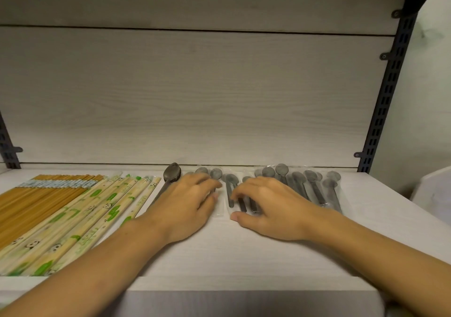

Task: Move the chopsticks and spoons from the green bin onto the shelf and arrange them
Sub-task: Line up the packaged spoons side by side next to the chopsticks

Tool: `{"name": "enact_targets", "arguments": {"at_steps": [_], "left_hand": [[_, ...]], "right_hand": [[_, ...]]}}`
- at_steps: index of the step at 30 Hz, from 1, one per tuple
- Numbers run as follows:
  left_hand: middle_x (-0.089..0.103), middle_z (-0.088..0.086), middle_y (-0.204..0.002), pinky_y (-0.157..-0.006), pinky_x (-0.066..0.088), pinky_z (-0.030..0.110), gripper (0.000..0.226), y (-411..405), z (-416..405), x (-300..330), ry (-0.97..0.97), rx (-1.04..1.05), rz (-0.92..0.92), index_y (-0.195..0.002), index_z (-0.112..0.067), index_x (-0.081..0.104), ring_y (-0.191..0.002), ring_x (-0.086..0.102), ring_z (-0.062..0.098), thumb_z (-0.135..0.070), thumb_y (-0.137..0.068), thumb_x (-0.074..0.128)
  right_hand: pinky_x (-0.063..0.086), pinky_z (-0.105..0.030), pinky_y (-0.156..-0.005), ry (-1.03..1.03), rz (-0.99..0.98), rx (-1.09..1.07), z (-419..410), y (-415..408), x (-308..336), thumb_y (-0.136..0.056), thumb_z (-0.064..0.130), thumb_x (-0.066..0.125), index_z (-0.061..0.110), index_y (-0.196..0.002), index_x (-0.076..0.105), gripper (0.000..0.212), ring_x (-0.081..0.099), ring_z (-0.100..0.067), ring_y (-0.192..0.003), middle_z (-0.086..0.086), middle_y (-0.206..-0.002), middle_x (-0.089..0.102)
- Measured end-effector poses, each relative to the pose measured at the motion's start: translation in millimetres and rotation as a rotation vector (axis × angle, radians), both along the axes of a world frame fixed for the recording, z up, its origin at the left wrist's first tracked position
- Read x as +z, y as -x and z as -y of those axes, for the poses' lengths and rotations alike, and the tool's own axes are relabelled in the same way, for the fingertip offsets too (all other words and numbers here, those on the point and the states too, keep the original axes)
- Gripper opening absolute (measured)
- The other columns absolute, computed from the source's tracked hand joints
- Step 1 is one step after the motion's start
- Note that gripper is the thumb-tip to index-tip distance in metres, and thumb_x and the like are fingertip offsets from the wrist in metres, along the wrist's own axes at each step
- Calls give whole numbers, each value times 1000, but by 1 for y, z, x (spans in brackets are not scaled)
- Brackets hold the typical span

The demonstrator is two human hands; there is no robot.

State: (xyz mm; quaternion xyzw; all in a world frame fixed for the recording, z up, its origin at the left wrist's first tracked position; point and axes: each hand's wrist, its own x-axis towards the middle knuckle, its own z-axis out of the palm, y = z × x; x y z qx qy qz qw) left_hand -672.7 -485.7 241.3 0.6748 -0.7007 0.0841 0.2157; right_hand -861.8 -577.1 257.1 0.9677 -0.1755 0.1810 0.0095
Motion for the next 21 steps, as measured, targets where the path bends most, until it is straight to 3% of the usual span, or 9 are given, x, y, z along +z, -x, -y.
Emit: {"name": "enact_targets", "arguments": {"at_steps": [2, 5, 8, 11, 14, 17, 21], "left_hand": [[58, -14, -118, -93, 46, 37, 51, 3, 0, -2, -78, -60, 17, -121, -33, 59, -111, 53, 12, -53, -91, 22], [57, -19, -103, -88, 46, 33, 33, 1, 3, -3, -68, -48, -1, -114, -30, 61, -102, 55, 11, -44, -95, 38], [50, -21, -94, -85, 46, 31, 24, 1, 1, -2, -38, -53, -8, -112, -29, 59, -99, 55, 12, -39, -95, 44], [55, -21, -116, -95, 43, 30, 29, 3, 0, -2, -32, -116, -1, -121, -34, 54, -115, 50, 7, -42, -98, 40], [53, -21, -129, -103, 36, 27, 37, 6, 2, -3, -92, -157, 28, -131, -35, 51, -123, 42, 1, -44, -99, 35], [60, -17, -115, -96, 39, 25, 34, 7, 2, -1, -119, -135, -4, -121, -31, 58, -112, 50, 3, -45, -98, 37], [63, -11, -96, -84, 46, 29, 31, 7, 1, 0, -112, -99, -45, -110, -27, 62, -91, 55, 7, -45, -95, 42]], "right_hand": [[29, -17, -79, 19, 12, -14, 0, 0, 2, -88, 53, 56, 25, -111, 62, 37, 50, -6, -89, 10, -97, 62], [29, -15, -75, 32, 4, -34, -1, 3, 4, -85, 59, 56, 26, -107, 64, 41, 52, -8, -89, 13, -94, 62], [33, -18, -84, -11, -66, -67, 1, 8, 7, -82, 54, 57, 25, -116, 61, 44, 50, -9, -97, 12, -104, 61], [41, -24, -93, -121, -119, -84, 5, 11, 8, -80, 44, 59, 26, -121, 59, 45, 52, -10, -104, 11, -111, 61], [48, -27, -87, -181, -99, -75, 10, 10, 7, -82, 42, 58, 27, -110, 62, 32, 57, -9, -96, 9, -102, 64], [47, -25, -81, -134, -59, -53, 15, 8, 3, -87, 36, 58, 24, -94, 66, 16, 55, -6, -88, 11, -92, 65], [47, -28, -79, -69, 26, -56, 17, 6, 1, -91, 32, 56, 18, -87, 66, 17, 54, -8, -85, 9, -88, 65]]}}
